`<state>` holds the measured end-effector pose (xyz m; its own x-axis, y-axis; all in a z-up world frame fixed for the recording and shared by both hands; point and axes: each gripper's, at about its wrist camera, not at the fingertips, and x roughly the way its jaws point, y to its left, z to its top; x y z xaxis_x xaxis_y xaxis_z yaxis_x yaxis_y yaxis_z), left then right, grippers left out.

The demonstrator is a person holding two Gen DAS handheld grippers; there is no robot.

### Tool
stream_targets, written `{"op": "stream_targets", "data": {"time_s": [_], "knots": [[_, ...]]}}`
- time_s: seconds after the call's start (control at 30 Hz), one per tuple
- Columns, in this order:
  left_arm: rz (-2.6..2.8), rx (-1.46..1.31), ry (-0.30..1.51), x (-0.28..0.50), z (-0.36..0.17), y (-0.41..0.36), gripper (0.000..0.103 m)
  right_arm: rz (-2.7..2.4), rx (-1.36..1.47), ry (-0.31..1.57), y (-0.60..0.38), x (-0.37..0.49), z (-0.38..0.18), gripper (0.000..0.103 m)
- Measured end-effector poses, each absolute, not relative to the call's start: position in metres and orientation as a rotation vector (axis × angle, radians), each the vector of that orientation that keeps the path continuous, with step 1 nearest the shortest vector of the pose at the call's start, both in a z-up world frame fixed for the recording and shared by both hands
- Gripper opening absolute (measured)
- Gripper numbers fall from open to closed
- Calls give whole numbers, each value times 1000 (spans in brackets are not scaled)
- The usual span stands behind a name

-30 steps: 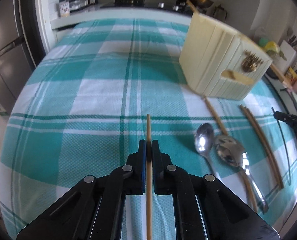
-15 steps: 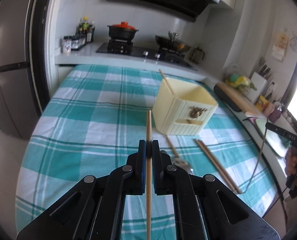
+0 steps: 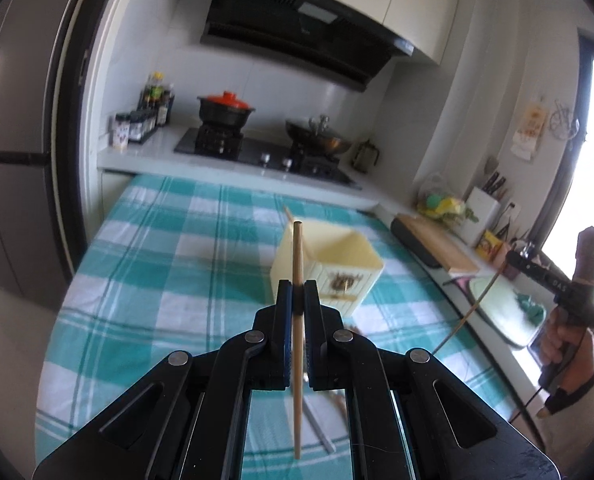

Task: Organize utensils
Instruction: 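Lift the left gripper's chopstick over the caddy while the right gripper carries its chopstick there, then open the left gripper over the caddy while the right gripper also releases its chopstick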

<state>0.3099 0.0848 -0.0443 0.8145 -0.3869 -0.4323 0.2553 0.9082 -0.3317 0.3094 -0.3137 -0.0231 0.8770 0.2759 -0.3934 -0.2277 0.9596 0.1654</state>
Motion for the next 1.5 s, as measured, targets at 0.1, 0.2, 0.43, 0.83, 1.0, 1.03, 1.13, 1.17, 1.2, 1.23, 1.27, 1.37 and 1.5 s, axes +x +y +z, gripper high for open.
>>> {"op": "stream_targets", "data": {"time_s": [0.1, 0.2, 0.43, 0.83, 1.0, 1.03, 1.13, 1.17, 1.2, 1.23, 1.27, 1.37, 1.5], "knots": [[-331, -282, 419, 321, -12, 86, 3, 264, 104, 369, -306, 323, 2, 5], [-300, -304, 290, 341, 22, 80, 3, 265, 90, 296, -294, 341, 31, 5], [-222, -293, 121, 412, 50, 37, 4, 264, 44, 159, -253, 393, 59, 5], [-223, -272, 562, 549, -62, -22, 4, 274, -95, 492, -218, 505, -25, 5], [-233, -273, 747, 565, -96, -32, 25, 283, -49, 603, -219, 527, -54, 13], [-234, -278, 780, 563, -100, -30, 43, 280, -36, 613, -220, 528, -58, 36], [-236, -279, 776, 539, -101, -15, 62, 280, 10, 582, -228, 512, -60, 55], [-238, -275, 783, 531, -100, -10, 64, 282, 16, 579, -232, 502, -60, 55], [-240, -272, 797, 521, -101, -4, 67, 288, 24, 576, -237, 492, -61, 55], [-245, -262, 823, 506, -105, 4, 69, 291, 29, 577, -242, 486, -64, 55], [-249, -251, 844, 497, -108, 10, 70, 291, 32, 582, -247, 477, -66, 55], [-224, -180, 924, 453, -129, 29, 74, 290, 16, 619, -266, 440, -85, 55], [-181, -123, 992, 388, -164, 46, 75, 247, -60, 706, -291, 386, -127, 55]]}}
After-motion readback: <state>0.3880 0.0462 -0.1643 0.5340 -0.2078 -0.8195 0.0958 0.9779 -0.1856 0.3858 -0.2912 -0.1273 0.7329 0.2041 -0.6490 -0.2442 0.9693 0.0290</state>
